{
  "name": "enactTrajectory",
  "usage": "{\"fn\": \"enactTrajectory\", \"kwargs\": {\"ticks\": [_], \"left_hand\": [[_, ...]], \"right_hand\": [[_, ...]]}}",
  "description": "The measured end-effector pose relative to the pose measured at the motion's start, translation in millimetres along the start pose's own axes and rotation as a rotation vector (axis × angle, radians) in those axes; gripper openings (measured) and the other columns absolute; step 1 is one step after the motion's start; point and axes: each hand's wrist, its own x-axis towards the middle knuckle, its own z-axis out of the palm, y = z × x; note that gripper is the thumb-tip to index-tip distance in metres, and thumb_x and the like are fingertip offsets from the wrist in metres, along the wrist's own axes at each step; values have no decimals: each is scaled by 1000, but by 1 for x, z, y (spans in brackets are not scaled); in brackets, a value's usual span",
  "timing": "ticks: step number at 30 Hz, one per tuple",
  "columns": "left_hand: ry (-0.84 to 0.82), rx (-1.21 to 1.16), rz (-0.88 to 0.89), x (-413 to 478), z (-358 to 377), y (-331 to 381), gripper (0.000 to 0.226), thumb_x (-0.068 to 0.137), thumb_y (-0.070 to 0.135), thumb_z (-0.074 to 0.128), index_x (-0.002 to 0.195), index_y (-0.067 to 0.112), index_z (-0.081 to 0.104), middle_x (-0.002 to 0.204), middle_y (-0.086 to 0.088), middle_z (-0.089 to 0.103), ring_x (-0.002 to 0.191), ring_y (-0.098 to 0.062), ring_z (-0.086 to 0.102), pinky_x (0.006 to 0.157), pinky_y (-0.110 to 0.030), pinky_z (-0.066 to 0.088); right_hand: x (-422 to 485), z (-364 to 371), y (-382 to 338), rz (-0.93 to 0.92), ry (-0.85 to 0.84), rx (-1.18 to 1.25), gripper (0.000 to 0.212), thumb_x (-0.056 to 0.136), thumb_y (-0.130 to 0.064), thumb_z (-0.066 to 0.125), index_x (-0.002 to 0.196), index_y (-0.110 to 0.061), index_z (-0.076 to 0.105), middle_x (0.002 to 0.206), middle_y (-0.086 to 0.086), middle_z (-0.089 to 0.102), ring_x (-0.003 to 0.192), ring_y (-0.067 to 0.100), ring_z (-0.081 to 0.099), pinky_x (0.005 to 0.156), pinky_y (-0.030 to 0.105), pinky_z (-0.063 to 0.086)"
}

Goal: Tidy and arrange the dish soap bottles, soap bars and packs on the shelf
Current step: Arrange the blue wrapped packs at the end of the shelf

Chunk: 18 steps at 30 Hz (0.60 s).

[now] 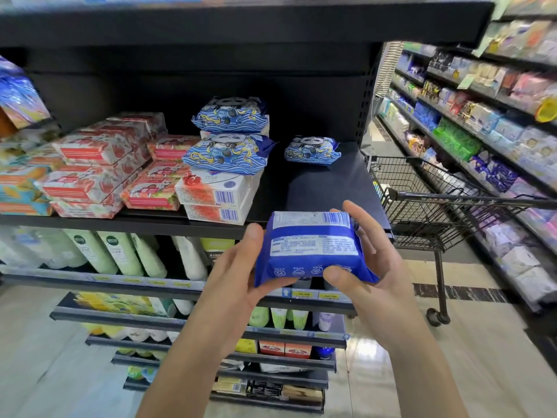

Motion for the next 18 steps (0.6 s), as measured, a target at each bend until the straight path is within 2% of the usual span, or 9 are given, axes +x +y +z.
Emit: {"fn": "enactTrajectory", "kwargs": {"ticks": [1, 4, 6, 9, 12, 14, 18], "left_hand": [[-6, 18, -4, 0, 1, 1, 77, 86, 70, 64, 133, 9, 61, 127, -9, 71, 114, -23, 71, 92, -37, 60], [-28, 75, 8, -1, 5, 1, 50, 84, 44, 63, 121, 11, 68, 109, -4, 78, 104, -19, 74, 84, -30, 62], [-31, 82, 13, -1, 4, -1, 45, 85, 37, 63, 123, 13, 67, 110, -3, 78, 104, -18, 74, 88, -31, 62], [-24, 84, 28, -1, 3, -1, 46, 84, 32, 65, 128, 17, 65, 114, -1, 78, 105, -18, 74, 92, -33, 60], [-36, 86, 50, -2, 4, -2, 47, 83, 28, 67, 130, 21, 63, 117, -1, 77, 109, -18, 73, 93, -32, 57], [-40, 82, 64, -2, 5, -4, 48, 82, 26, 68, 129, 23, 62, 116, 1, 77, 108, -17, 73, 88, -25, 57], [-40, 78, 90, -2, 6, -6, 49, 79, 22, 70, 127, 26, 62, 114, 1, 78, 105, -15, 74, 80, -19, 56]], "right_hand": [[0, 1, -1, -10, -27, -7, 80, 77, -6, 73, 148, -28, 43, 126, -13, 68, 117, 12, 66, 86, 27, 59], [-1, 4, -3, -13, -86, -26, 81, 79, 2, 69, 150, -18, 37, 124, -20, 69, 116, 5, 66, 87, 25, 58], [-1, 3, 0, 5, -73, -38, 89, 80, -2, 76, 154, -26, 33, 129, -21, 66, 120, 7, 64, 92, 31, 59], [-1, 2, 1, 63, 4, 5, 92, 77, -30, 89, 151, -46, 38, 145, -19, 55, 132, 13, 58, 94, 37, 59], [1, 5, 1, 160, 106, 37, 80, 73, -45, 85, 143, -46, 47, 131, -11, 67, 122, 17, 66, 96, 41, 57], [2, 7, 0, 195, 128, -6, 66, 78, -48, 85, 136, -41, 53, 122, -7, 73, 112, 19, 71, 97, 48, 56], [4, 11, -7, 239, 115, -70, 54, 75, -46, 73, 125, -30, 63, 110, -8, 77, 104, 15, 74, 96, 44, 58]]}}
